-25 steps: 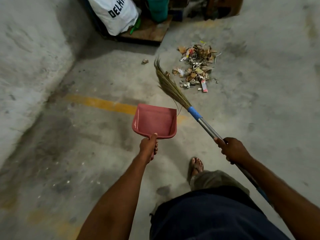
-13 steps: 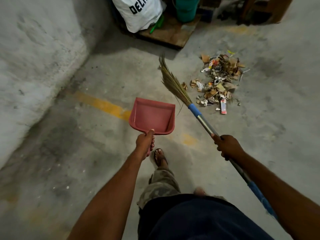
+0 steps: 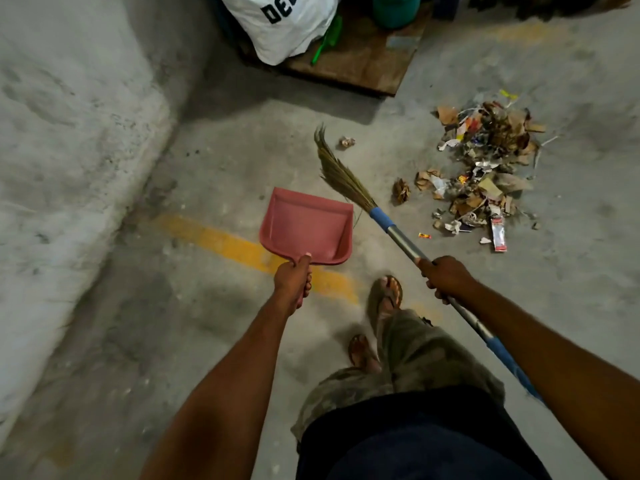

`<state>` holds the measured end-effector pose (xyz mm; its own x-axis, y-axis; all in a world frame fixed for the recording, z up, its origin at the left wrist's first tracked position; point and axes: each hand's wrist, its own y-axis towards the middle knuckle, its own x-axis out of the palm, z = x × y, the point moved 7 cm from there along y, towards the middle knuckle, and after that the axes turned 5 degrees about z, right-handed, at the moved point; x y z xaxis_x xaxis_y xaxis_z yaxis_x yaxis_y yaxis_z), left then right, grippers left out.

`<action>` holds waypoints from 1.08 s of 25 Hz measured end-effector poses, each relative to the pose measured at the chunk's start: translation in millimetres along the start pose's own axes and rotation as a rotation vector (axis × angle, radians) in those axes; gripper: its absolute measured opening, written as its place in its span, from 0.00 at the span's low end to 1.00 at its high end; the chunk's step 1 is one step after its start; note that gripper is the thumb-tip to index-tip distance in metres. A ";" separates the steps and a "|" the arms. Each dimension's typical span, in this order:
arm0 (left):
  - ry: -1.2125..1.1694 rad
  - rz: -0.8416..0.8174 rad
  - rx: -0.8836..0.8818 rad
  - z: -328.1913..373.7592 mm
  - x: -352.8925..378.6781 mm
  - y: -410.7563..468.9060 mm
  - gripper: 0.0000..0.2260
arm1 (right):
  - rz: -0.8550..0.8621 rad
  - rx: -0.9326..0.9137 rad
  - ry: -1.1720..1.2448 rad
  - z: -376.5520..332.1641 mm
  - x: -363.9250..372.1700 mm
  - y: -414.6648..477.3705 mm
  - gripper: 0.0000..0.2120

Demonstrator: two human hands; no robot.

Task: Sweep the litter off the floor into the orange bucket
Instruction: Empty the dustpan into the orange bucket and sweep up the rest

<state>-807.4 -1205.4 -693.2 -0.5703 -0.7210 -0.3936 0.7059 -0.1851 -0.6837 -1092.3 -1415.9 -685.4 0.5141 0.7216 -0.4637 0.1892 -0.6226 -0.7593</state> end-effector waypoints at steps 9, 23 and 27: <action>0.107 0.023 -0.051 115.8 44.1 161.3 0.17 | -0.071 0.094 0.050 -157.5 31.7 211.8 0.24; 0.420 -0.280 0.025 247.0 105.7 283.2 0.17 | 0.249 0.555 0.552 -161.6 17.7 236.5 0.20; 0.498 -0.384 0.087 267.8 113.7 280.1 0.15 | 0.416 0.579 0.571 -127.5 35.2 168.3 0.23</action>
<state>-562.1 -1518.1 -764.9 -0.9017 -0.1992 -0.3837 0.4322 -0.4374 -0.7885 -935.7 -1533.9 -771.3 0.8118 0.1180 -0.5718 -0.4742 -0.4383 -0.7636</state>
